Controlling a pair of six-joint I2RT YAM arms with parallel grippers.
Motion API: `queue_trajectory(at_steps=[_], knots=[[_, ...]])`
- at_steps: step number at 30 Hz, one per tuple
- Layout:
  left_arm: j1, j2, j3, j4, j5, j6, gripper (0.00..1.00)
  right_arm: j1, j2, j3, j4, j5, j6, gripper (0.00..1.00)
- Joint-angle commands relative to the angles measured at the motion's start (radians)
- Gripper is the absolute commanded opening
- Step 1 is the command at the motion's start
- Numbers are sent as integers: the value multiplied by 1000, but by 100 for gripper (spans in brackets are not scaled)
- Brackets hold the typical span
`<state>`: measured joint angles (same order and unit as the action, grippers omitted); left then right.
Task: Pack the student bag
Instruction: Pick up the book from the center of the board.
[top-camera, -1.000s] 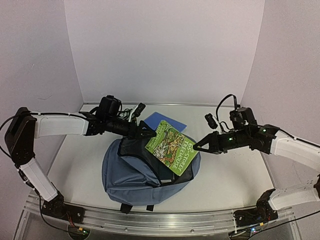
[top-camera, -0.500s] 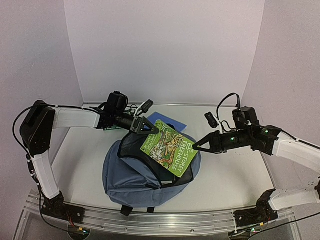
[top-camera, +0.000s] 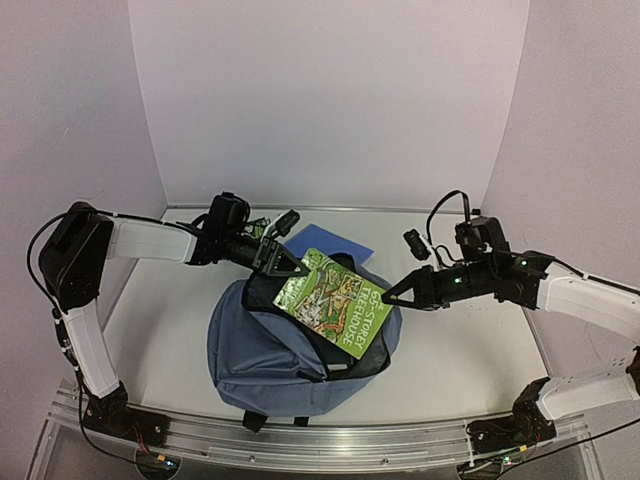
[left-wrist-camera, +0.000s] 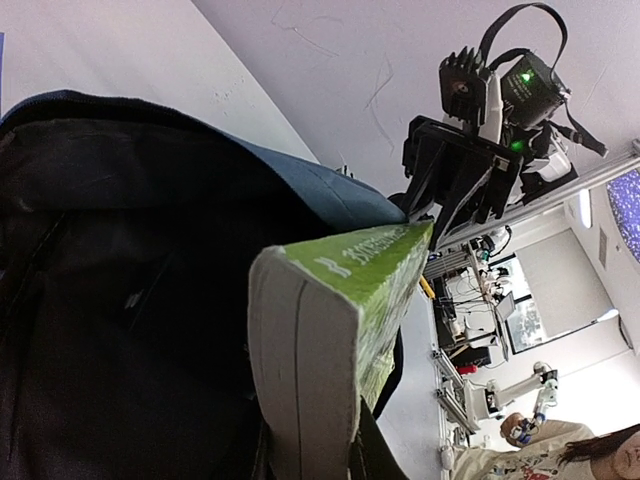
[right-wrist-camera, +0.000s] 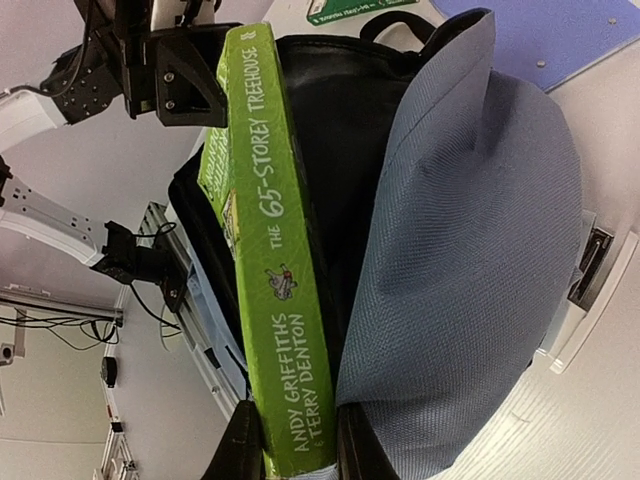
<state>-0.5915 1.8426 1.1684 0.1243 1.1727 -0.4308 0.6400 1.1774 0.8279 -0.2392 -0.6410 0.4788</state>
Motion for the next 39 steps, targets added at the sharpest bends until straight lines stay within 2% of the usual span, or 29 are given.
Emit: queue_trajectory(at_steps=[1,3,4,6,7,13,18,23,34,36,39], knots=[[-25,-130,-27,119,42,-59,0,-3,1,61,140,144,38,39],[-26,-172,-44,136,-3,-84,0,-3,-10,66,138,184,51,75],[-25,-201,-58,152,-39,-107,0,-3,-15,70,136,197,55,86],[-25,-252,-92,205,-104,-164,0,-3,-23,80,130,214,61,97],[-24,-277,-109,234,-138,-196,0,-3,-24,87,127,213,61,98],[-24,-363,-173,424,-261,-371,0,-1,-53,95,146,157,59,98],[-24,-411,-172,383,-390,-411,0,0,-128,53,267,71,91,98],[-24,-415,-176,482,-338,-459,0,1,-134,23,317,52,108,98],[-24,-407,-196,643,-253,-566,0,0,-21,31,372,42,98,98],[-24,-410,-197,636,-252,-565,0,1,-7,32,420,5,116,89],[-24,-414,-199,601,-262,-549,0,0,6,34,492,-51,144,67]])
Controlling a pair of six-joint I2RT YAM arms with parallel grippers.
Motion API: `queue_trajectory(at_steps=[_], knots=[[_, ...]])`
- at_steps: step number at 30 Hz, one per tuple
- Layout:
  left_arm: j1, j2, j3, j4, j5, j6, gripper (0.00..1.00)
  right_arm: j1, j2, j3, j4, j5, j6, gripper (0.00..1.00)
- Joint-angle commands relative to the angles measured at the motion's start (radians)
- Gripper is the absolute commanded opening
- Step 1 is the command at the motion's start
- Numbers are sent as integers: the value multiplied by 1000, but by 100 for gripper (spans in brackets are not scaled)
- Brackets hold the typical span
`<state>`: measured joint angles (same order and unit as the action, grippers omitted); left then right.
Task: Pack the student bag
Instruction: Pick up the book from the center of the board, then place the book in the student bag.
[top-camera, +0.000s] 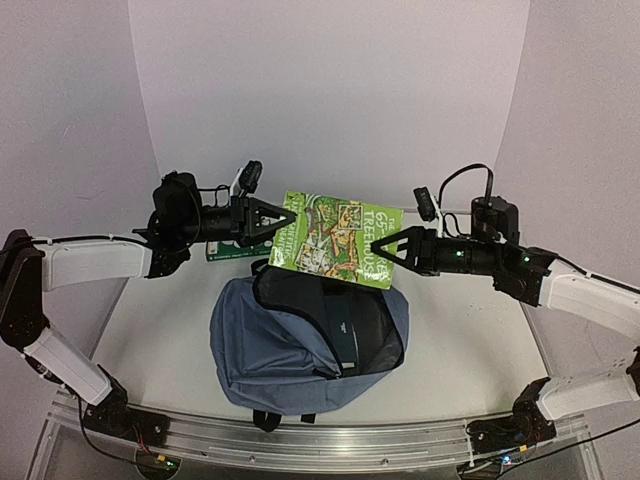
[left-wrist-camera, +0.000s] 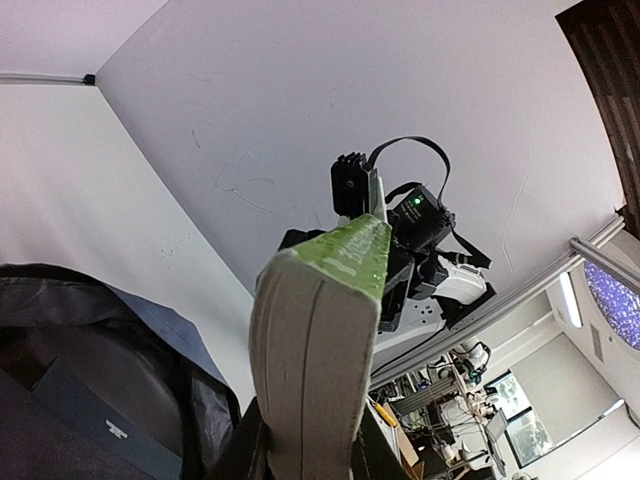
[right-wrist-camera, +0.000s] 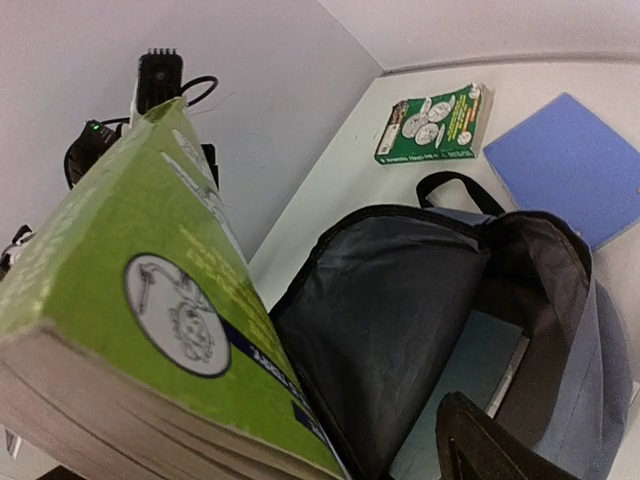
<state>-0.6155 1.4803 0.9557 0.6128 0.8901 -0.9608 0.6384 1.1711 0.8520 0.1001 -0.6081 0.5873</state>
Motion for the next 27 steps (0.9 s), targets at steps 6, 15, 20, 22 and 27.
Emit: queue_trajectory(at_steps=[6,15,20,22,27], knots=[[0,-80,14,-117,-90,82,13,1,-6,12,209,-31,82,3],[0,-198,35,-898,-663,205,82,-49,6,142,-239,392,-32,0],[-1,-187,10,-1002,-671,154,88,-80,19,201,-375,429,-89,0],[-1,-174,-14,-953,-607,119,88,-82,23,223,-429,421,-102,0],[-3,-129,-75,-814,-477,39,87,-82,7,234,-496,384,-112,0]])
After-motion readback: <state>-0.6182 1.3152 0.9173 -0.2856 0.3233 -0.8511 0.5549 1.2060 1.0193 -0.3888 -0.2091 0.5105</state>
